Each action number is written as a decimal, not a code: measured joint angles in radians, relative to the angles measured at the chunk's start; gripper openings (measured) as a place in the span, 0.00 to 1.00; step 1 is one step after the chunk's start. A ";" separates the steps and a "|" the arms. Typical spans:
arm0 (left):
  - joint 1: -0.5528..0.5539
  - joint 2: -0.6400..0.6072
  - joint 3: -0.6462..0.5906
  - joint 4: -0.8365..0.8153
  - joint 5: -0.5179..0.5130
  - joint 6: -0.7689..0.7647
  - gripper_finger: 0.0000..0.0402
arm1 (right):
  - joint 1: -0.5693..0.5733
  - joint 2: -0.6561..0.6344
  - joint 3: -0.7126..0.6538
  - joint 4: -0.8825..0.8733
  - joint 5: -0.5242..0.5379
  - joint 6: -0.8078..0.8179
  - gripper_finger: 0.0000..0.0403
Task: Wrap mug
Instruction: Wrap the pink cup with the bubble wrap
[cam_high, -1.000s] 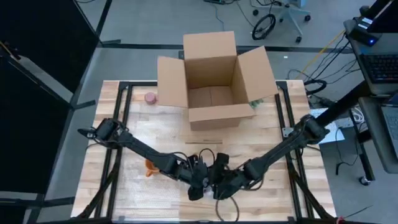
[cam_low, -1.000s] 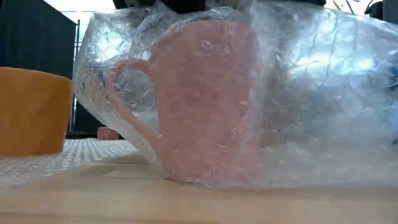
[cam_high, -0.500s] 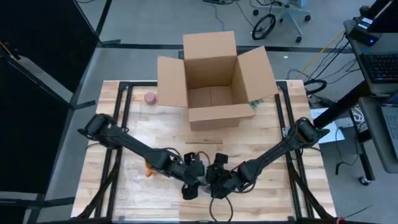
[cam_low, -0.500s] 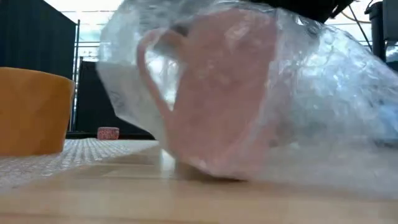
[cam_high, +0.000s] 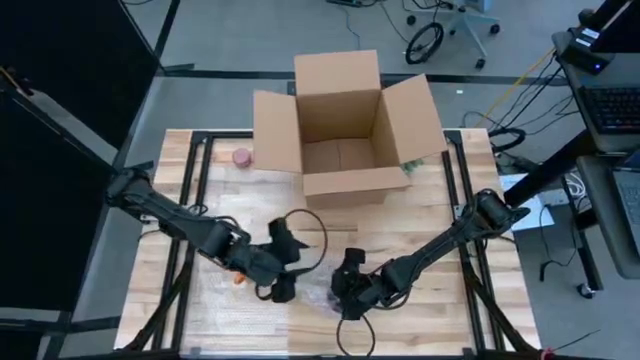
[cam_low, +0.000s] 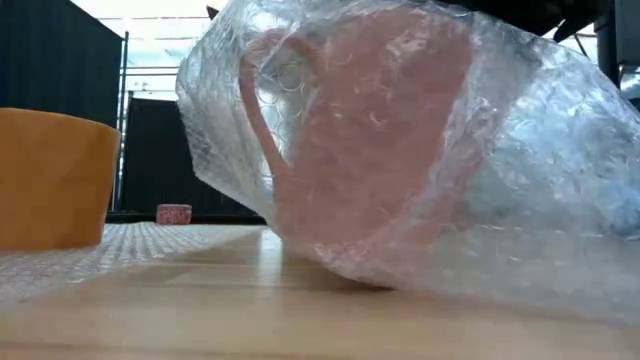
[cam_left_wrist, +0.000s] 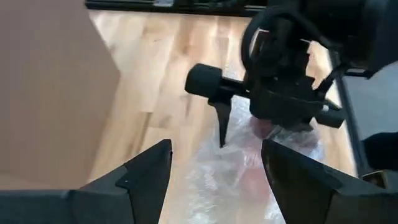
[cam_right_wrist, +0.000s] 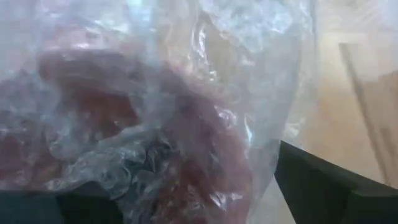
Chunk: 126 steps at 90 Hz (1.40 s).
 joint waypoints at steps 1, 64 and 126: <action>-0.003 -0.001 0.000 -0.002 -0.009 0.000 0.59 | -0.005 0.000 0.000 0.001 -0.011 0.000 0.66; -0.071 -0.011 -0.138 0.053 -0.146 -0.080 0.59 | -0.181 0.080 0.006 -0.004 -0.292 0.122 0.66; -0.076 0.263 -0.245 0.555 -0.015 -0.053 0.59 | -0.172 0.042 0.021 -0.048 -0.249 0.077 0.66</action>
